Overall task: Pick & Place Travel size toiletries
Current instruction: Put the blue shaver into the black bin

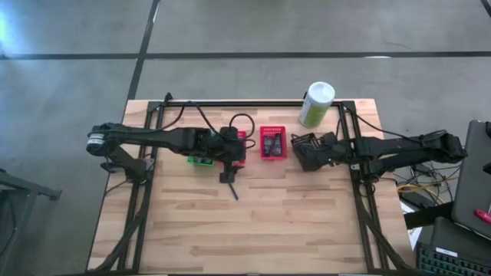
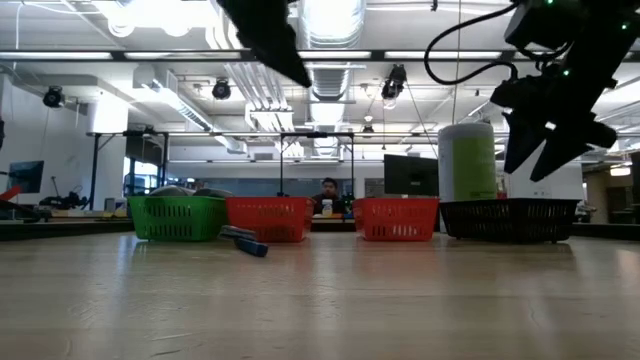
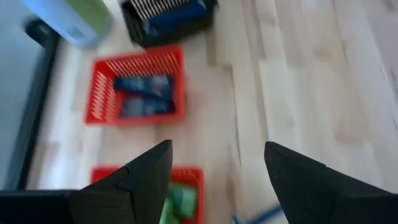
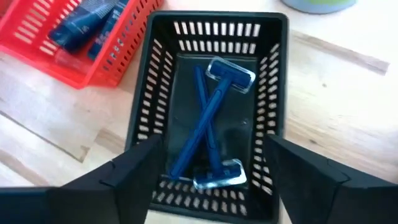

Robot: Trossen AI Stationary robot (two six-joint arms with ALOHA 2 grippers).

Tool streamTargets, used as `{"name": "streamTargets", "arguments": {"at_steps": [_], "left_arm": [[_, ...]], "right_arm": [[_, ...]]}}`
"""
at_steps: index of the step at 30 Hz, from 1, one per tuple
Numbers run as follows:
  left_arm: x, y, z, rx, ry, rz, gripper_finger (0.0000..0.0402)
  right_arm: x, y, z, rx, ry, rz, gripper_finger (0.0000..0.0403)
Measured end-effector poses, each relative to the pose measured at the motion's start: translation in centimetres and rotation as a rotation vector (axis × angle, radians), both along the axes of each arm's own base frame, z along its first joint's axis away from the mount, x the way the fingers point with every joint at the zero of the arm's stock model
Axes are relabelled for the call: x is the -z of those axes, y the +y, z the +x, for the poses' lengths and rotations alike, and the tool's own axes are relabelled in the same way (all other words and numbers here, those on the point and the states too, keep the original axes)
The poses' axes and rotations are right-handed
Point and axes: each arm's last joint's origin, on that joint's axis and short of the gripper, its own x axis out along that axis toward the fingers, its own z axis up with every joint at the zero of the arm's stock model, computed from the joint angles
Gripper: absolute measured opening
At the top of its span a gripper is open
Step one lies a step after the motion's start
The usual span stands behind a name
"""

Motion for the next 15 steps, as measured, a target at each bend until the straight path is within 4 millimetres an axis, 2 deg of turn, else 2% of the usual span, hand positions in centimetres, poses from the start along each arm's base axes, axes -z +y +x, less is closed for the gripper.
{"name": "streamTargets", "arguments": {"at_steps": [3, 7, 11, 15], "left_arm": [[0.5, -0.2, -0.7, 0.058, 0.092, -0.063, 0.0259], [1.9, -1.2, -2.1, 0.259, 0.258, -0.119, 0.0259], [4.5, -2.2, -3.4, 0.492, 0.411, -0.033, 0.0259], [7.1, -2.4, -3.5, 0.662, 0.385, 0.09, 0.0259]], "right_arm": [[-1.0, 0.2, -0.2, -0.033, 0.042, -0.01, 0.0292], [-3.0, 0.4, 0.2, -0.133, 0.045, -0.048, 0.0306], [-5.2, 0.8, 0.8, -0.245, 0.015, -0.099, 0.0316], [-6.5, 0.9, 1.0, -0.269, -0.019, -0.114, 0.0323]]}}
